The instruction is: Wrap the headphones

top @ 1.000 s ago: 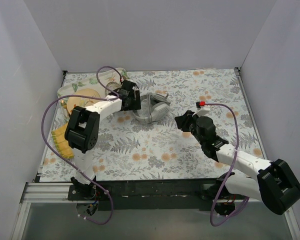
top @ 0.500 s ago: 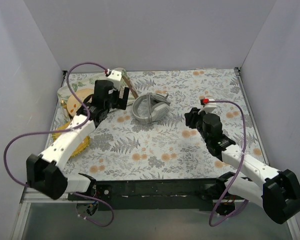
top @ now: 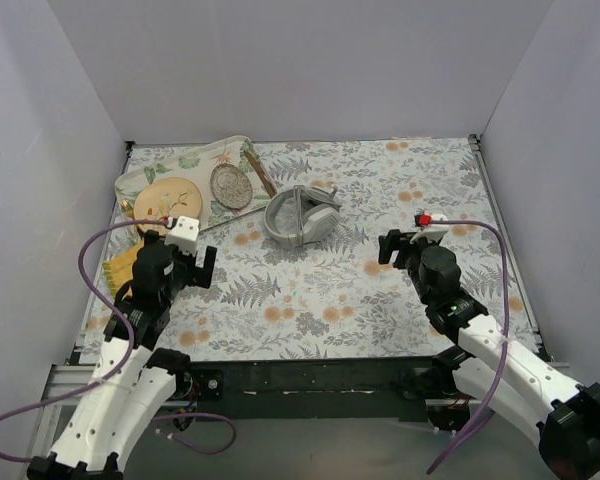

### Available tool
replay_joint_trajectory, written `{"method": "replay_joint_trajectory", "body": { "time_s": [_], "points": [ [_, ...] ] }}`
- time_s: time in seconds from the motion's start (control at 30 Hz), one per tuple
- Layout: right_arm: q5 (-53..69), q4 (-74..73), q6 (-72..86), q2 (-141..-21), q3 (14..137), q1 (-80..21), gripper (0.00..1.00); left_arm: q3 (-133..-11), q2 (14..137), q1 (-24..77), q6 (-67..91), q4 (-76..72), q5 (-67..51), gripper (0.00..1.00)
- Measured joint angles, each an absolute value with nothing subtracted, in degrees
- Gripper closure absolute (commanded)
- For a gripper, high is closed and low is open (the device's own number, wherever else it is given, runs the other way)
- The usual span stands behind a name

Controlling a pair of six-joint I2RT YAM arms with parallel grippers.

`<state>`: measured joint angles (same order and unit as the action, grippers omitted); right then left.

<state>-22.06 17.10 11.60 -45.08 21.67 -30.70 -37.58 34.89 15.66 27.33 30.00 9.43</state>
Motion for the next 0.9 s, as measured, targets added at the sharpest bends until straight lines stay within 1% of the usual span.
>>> {"method": "replay_joint_trajectory", "body": {
  "time_s": [0.13,0.2,0.27,0.53,0.7,0.9],
  "points": [
    [-24.6,12.8,12.6,-42.4,20.4,-30.7,0.15,-30.5,27.9,12.9,26.6,29.6,7.3,0.02],
    [-25.4,10.6,13.6,-41.3,20.4,-30.7,0.09,-27.7,25.8,11.3,26.5,29.2,7.0,0.02],
    [-25.6,8.5,14.5,-40.1,20.3,-30.7,0.09,-26.0,24.4,9.6,26.6,29.2,6.6,0.02],
    [-25.3,4.6,17.0,-36.9,19.5,-30.7,0.05,-25.0,21.1,5.9,25.6,28.9,3.3,0.02],
    [-24.7,5.0,17.1,-35.6,18.3,-30.7,0.01,-24.9,21.2,5.3,25.0,28.9,2.2,0.02],
    [-23.8,5.3,17.8,-35.6,17.1,-30.7,0.01,-24.8,21.3,4.6,24.7,29.1,1.5,0.02]
  ]
}}
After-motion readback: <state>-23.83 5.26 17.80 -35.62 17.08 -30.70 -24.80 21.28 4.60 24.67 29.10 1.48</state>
